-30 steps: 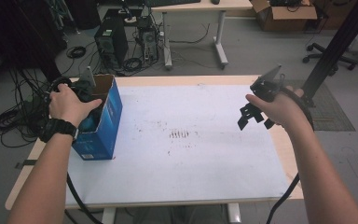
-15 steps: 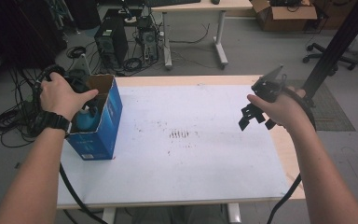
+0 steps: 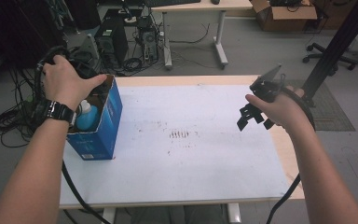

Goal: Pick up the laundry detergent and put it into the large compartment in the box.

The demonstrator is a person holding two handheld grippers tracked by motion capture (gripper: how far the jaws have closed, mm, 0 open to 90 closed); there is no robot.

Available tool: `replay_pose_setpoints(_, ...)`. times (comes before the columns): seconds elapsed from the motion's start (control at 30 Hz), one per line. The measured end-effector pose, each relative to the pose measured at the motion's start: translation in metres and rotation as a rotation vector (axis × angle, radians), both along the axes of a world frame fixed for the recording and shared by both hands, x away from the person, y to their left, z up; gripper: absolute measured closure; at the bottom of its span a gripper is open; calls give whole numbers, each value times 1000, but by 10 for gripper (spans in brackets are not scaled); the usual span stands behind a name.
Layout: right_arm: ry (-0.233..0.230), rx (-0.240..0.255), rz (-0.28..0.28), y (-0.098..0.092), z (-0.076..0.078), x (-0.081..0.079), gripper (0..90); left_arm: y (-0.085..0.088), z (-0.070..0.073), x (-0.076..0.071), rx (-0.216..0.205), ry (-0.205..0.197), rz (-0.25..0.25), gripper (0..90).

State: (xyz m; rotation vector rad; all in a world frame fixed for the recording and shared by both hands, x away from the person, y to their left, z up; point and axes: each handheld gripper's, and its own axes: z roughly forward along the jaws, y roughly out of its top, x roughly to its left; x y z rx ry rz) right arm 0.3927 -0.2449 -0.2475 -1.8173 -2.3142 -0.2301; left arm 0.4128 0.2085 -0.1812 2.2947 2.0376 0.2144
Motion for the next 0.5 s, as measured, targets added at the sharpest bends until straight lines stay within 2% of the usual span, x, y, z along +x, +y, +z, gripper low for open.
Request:
replay_pose_setpoints(0.17,-6,4,-1,0,2,-2,38,-26,-1,0,-15,12,-40,251)
replay_pose_setpoints(0.33,-7,3,-3,-2,3,-6,38,-56,-10,0,-33,35,-104,207)
replay_pose_setpoints(0.5,-10,8,-3,-3,3,-9,38,-77,-20,0,-47,46,-134,159)
